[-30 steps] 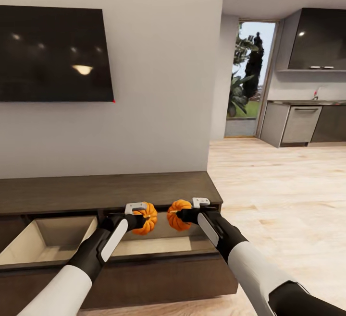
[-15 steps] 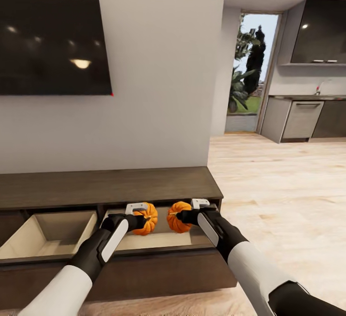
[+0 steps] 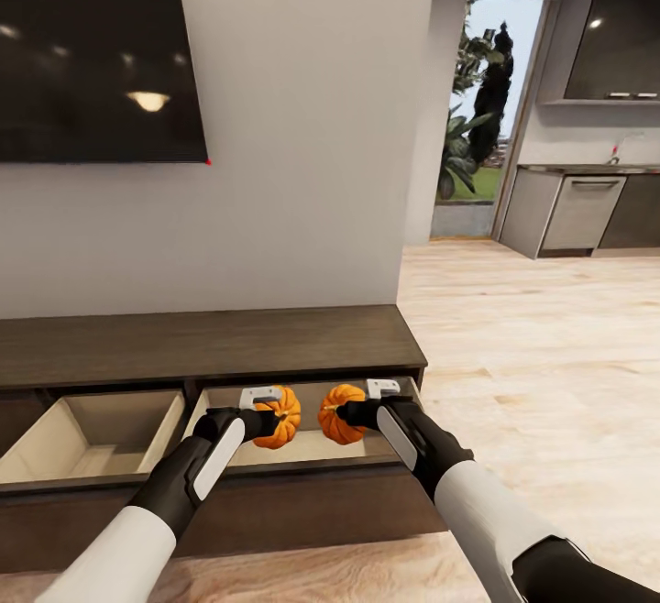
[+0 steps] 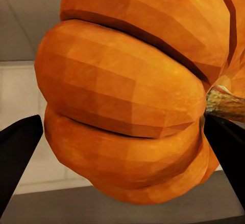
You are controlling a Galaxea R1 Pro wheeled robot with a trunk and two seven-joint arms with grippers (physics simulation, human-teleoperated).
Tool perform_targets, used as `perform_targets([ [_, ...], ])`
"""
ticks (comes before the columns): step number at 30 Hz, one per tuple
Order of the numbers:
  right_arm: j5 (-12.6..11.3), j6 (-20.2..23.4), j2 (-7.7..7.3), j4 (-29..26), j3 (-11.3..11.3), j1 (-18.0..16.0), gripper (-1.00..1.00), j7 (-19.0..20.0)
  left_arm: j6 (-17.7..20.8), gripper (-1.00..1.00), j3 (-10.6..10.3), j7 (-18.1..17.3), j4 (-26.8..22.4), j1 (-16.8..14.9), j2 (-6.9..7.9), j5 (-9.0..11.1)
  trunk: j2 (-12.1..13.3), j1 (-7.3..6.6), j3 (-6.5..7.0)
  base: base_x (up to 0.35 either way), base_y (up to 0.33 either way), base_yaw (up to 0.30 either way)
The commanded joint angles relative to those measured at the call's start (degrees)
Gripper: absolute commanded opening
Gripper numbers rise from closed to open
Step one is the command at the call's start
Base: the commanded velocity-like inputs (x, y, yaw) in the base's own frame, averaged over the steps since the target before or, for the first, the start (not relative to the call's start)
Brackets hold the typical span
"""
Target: Place each of the two pumpkins and all three candles from the living room inside a cabinet in the living room (use any cabinet), then make sure every cabinet is closed, and position the cauldron so it is next to a table in the living room.
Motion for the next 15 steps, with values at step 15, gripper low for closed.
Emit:
perform_targets([
  [15, -0.5, 0.1, -0.04, -0.1, 0.3, 0.0, -1.0, -0.6, 0.1, -1.0, -0.2, 0.5, -0.1, 0.0, 0.05, 0.7, 0.0, -0.01, -0.06, 0.075, 0.002, 0.0],
])
